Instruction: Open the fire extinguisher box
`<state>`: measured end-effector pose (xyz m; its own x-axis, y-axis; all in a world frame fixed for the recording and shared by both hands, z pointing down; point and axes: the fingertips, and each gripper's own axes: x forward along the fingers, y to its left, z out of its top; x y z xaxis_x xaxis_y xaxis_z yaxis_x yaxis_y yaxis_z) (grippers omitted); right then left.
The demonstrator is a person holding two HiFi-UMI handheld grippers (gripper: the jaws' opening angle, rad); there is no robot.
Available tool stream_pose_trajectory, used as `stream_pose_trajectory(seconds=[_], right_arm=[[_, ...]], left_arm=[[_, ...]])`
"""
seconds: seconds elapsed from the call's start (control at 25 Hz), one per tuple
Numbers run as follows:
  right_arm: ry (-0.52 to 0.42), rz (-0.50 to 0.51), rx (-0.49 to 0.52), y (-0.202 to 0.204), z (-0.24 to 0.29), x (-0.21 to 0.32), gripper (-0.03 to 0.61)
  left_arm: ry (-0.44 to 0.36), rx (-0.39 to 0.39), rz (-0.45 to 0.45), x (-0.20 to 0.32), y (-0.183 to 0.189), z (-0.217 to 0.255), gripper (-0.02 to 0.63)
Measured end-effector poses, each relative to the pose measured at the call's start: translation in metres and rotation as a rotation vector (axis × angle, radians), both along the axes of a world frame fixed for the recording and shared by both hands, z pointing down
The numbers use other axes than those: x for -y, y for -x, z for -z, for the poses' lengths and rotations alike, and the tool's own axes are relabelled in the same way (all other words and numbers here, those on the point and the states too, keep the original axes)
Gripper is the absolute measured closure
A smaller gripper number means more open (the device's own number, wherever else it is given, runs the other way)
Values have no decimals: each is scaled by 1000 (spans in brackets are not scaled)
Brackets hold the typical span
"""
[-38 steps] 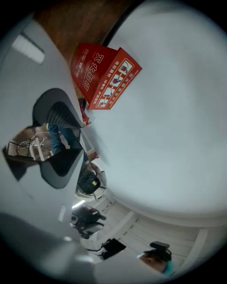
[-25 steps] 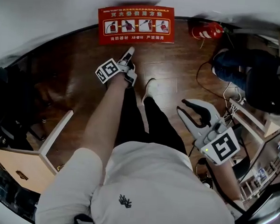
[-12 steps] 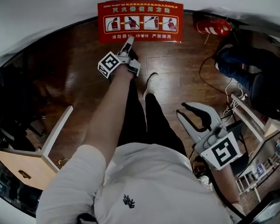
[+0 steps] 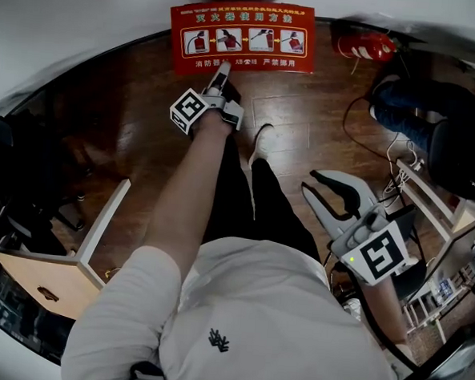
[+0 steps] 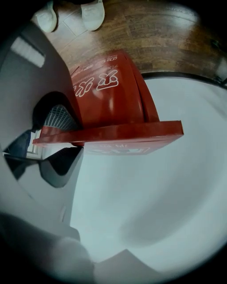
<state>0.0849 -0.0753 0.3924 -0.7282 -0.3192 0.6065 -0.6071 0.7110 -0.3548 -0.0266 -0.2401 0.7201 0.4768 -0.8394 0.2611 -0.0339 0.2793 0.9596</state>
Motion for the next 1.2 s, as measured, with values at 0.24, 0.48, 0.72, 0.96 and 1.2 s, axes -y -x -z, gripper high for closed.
stream_pose_trajectory(seconds=[0.24,0.48,0.72,0.96,1.2], right_arm=[[-20,-5,27,6,3,4,502],[-70,-19,31,9,13,21,502],[-111,-39,38,9,18,35,502],[-116,-96,39,6,22,47,502],[-101,-160,20,-1,21,54,502]], left_arm=[[-48,-53,-14,4,-1,40,526],[-146,-116,-65,25,1,102,528],[-263,-93,-96,70,3,149,535],[-308,-99,-92,116,5,170,548],[-325,-69,-114,155,8,173,557]])
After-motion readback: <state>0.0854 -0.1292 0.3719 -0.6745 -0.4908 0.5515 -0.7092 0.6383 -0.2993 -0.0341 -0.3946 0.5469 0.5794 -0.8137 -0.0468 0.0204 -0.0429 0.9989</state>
